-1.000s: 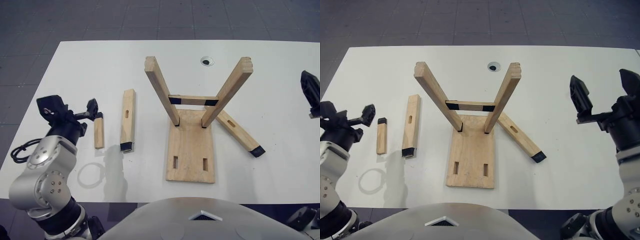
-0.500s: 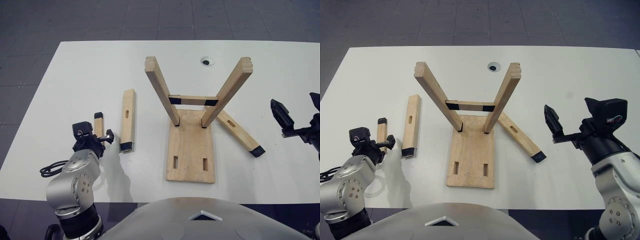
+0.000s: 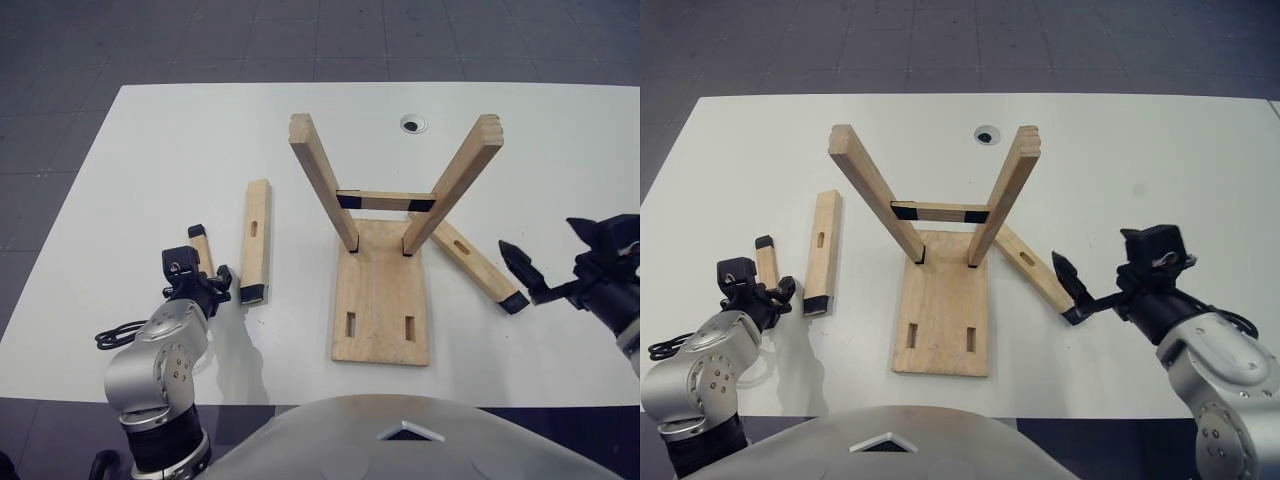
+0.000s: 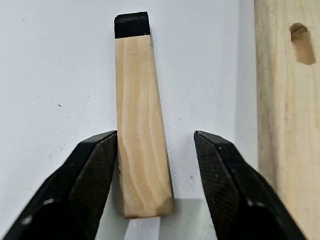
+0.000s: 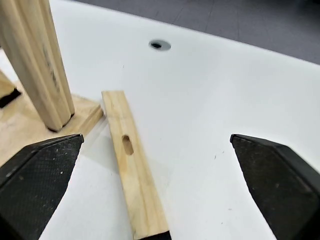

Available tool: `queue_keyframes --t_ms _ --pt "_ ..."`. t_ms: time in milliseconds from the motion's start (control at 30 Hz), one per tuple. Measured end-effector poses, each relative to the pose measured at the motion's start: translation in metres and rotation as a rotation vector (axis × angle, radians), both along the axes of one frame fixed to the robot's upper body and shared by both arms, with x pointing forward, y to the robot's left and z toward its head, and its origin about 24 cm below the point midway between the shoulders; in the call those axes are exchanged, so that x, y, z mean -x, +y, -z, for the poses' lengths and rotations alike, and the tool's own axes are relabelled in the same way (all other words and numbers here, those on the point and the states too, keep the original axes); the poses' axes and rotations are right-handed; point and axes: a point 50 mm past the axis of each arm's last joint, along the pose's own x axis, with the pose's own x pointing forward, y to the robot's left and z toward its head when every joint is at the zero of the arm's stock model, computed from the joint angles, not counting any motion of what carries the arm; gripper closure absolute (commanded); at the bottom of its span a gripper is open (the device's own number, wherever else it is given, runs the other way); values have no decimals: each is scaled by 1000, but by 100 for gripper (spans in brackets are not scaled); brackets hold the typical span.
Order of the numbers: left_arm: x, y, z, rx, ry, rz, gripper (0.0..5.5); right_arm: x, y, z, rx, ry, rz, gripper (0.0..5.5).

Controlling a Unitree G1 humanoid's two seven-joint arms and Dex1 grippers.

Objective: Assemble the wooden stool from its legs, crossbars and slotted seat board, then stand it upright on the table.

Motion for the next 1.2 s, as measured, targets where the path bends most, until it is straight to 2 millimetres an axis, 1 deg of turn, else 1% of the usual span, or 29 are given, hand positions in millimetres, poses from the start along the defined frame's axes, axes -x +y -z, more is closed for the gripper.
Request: queue_keyframes --t_ms 233,367,533,667,700,767,800,867,967,1000,1067,1100,1200 --pt "5 -1 0 4 -2 -12 417 -1 3 21 36 141 -99 0" --pt "9 -2 -1 2 -2 -24 417 -9 2 32 70 202 -145 0" --pt "12 -4 -4 8 3 -23 417 -20 -1 38 121 232 -192 0" --pt "15 -7 -5 19 13 -19 417 -25 0 48 140 273 -215 0" --pt "15 -7 -5 21 14 -19 417 -25 0 51 145 286 -217 27" --pt "16 -8 -6 25 19 -18 417 -22 2 56 159 318 -238 63" --pt "17 -9 -7 27 21 -18 417 -21 3 59 167 332 -249 73" --pt "18 -10 -7 33 26 -18 417 -18 6 63 178 355 -276 113" --pt "19 -12 -8 43 25 -24 417 -19 8 64 174 358 -299 173" --pt "19 -12 -8 45 26 -23 417 -20 7 65 173 359 -300 183" --pt "18 -12 -9 48 23 -20 417 -25 6 65 183 351 -300 227" --pt "19 -12 -10 47 23 -19 417 -27 6 66 190 347 -302 239" --pt "18 -13 -13 40 -1 -10 417 -27 6 67 199 350 -303 292"
